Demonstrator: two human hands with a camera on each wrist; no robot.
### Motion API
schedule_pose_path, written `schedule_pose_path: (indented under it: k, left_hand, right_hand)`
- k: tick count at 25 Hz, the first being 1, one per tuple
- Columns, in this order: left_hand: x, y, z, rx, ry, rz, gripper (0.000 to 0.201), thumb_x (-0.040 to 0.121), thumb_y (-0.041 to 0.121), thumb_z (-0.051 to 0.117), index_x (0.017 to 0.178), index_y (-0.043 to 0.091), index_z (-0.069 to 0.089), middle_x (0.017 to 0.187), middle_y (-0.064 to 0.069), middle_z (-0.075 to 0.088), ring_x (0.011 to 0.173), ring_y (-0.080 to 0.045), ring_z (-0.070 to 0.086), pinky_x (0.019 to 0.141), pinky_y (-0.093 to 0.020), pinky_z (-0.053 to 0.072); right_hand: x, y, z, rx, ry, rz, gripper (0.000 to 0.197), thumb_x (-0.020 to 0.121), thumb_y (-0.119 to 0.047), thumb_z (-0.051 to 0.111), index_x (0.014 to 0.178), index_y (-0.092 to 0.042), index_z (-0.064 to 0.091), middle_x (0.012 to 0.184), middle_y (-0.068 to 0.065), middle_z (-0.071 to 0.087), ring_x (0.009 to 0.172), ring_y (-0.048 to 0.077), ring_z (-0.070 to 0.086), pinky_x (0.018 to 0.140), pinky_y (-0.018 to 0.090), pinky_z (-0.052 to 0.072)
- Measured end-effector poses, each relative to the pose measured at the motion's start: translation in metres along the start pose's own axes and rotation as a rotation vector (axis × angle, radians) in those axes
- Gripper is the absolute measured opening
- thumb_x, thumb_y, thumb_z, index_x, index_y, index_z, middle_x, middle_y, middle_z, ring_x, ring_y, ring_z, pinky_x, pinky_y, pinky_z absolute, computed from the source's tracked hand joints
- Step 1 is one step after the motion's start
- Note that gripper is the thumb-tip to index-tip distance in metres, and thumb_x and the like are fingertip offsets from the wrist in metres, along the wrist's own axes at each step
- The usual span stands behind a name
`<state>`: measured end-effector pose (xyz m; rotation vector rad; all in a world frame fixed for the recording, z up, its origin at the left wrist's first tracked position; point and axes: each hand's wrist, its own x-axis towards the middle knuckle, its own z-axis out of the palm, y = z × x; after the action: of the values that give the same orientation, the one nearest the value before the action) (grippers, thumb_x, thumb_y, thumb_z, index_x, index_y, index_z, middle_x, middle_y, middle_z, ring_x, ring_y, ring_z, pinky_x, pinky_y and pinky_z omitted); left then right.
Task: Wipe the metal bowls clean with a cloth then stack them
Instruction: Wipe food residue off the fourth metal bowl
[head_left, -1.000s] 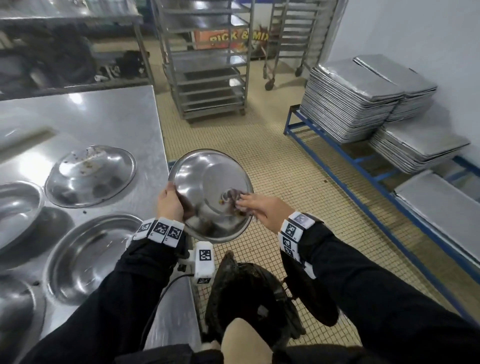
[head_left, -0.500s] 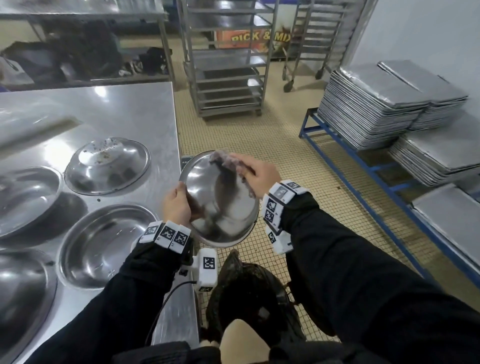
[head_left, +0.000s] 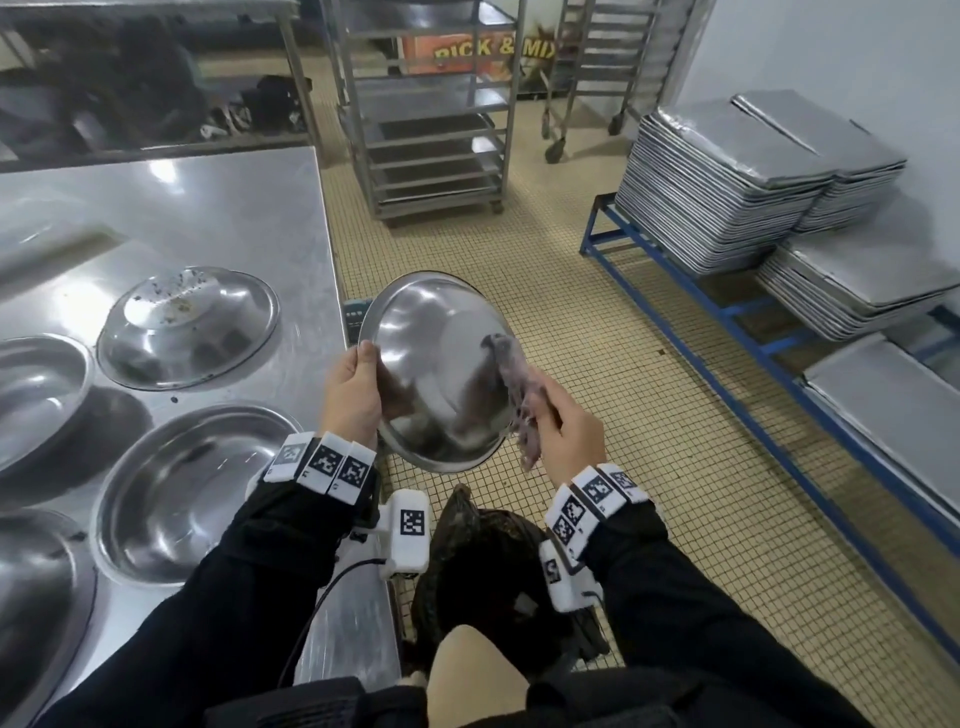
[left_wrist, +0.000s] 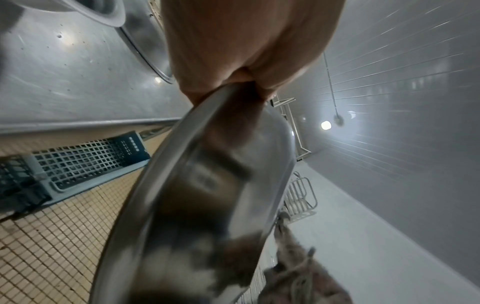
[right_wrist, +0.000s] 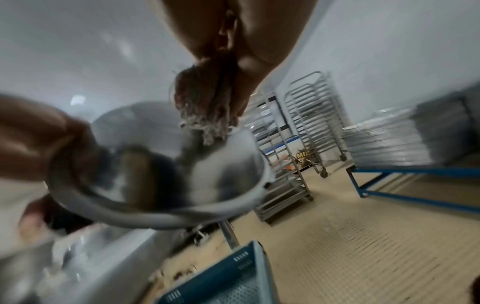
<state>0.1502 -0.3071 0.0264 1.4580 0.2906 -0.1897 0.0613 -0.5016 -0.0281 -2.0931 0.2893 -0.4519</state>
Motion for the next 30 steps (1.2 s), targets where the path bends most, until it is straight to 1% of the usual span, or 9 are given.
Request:
schedule_pose_path:
  k: [2,4,7,13,18,22,24,27,30]
  left_hand:
    - [-0.005,0.0,0.007,-0.025,-0.042,0.0,0.025,0.102,0.032,0.042,0.092,0.018,0.06,0.091,-0.008,0.066,0.083,-0.022,0.065,0.063,-0.027,0.057]
    - [-0.01,0.0,0.014,-0.023,-0.073,0.019,0.025,0.101,0.035,0.044,0.092,0.019,0.061,0.104,-0.017,0.067,0.096,-0.032,0.066,0.082,-0.042,0.057]
    - [-0.017,0.005,0.019,-0.009,-0.08,0.098,0.028,0.099,0.037,0.046,0.081,0.025,0.063,0.099,-0.014,0.067,0.096,-0.031,0.065,0.092,-0.051,0.052]
    - [-0.016,0.016,0.017,-0.032,-0.012,0.12,0.027,0.102,0.034,0.042,0.086,0.025,0.061,0.093,0.0,0.067,0.095,-0.02,0.063,0.093,-0.037,0.052]
    - [-0.007,0.014,0.012,-0.086,0.06,0.084,0.028,0.102,0.034,0.04,0.084,0.027,0.06,0.088,0.004,0.066,0.089,-0.015,0.063,0.071,-0.024,0.051]
    - [-0.007,0.008,0.017,-0.024,0.032,0.15,0.03,0.102,0.035,0.041,0.088,0.019,0.062,0.09,-0.002,0.065,0.089,-0.019,0.062,0.086,-0.033,0.052]
    - [-0.01,0.007,0.02,-0.017,0.016,0.173,0.028,0.102,0.033,0.042,0.094,0.017,0.062,0.089,-0.002,0.065,0.084,-0.016,0.062,0.079,-0.029,0.052]
    - [-0.013,0.009,0.023,-0.054,-0.005,0.164,0.026,0.102,0.032,0.043,0.092,0.019,0.063,0.09,-0.002,0.065,0.083,-0.016,0.062,0.071,-0.024,0.05]
    - [-0.011,0.01,0.023,-0.049,0.017,0.154,0.028,0.102,0.033,0.041,0.097,0.019,0.064,0.097,-0.003,0.067,0.09,-0.016,0.064,0.072,-0.022,0.05]
  right_hand:
    - [-0.009,-0.014,0.015,0.03,0.156,-0.076,0.04,0.098,-0.03,0.043,0.138,-0.023,0.045,0.09,-0.004,0.068,0.067,-0.002,0.061,0.06,0.009,0.05]
    - [-0.014,-0.031,0.033,-0.003,0.104,-0.275,0.044,0.099,-0.034,0.037,0.142,-0.024,0.037,0.123,0.0,0.062,0.108,0.007,0.06,0.089,0.02,0.051]
    - [0.013,-0.044,0.039,-0.153,0.048,-0.46,0.05,0.1,-0.041,0.026,0.145,-0.02,0.029,0.156,0.0,0.021,0.145,0.021,0.016,0.117,0.034,0.019]
    - [0.066,-0.008,0.013,-0.175,0.063,-0.211,0.055,0.099,-0.046,0.018,0.151,-0.028,0.012,0.158,-0.004,0.011,0.143,0.022,0.019,0.109,0.056,0.031]
    - [0.002,0.01,0.035,-0.353,-0.106,-0.201,0.059,0.101,-0.033,0.021,0.146,-0.028,-0.016,0.158,-0.004,-0.006,0.145,0.016,-0.005,0.117,0.051,0.01]
    - [0.005,-0.028,0.057,-0.343,-0.05,-0.487,0.058,0.098,-0.032,0.031,0.15,-0.02,0.006,0.158,0.006,0.011,0.146,0.022,0.006,0.118,0.045,0.014]
    - [0.028,-0.054,0.052,-0.305,0.042,-0.481,0.054,0.099,-0.035,0.028,0.148,-0.014,0.023,0.156,0.008,0.021,0.145,0.023,0.015,0.118,0.041,0.017]
    - [0.061,-0.056,0.031,-0.256,0.173,-0.344,0.051,0.099,-0.037,0.028,0.145,-0.016,0.032,0.15,0.006,0.032,0.137,0.022,0.032,0.111,0.044,0.032]
    - [0.06,-0.028,0.009,-0.015,0.125,0.001,0.049,0.101,-0.034,0.03,0.148,-0.021,0.025,0.15,0.004,0.031,0.131,0.02,0.039,0.104,0.041,0.039]
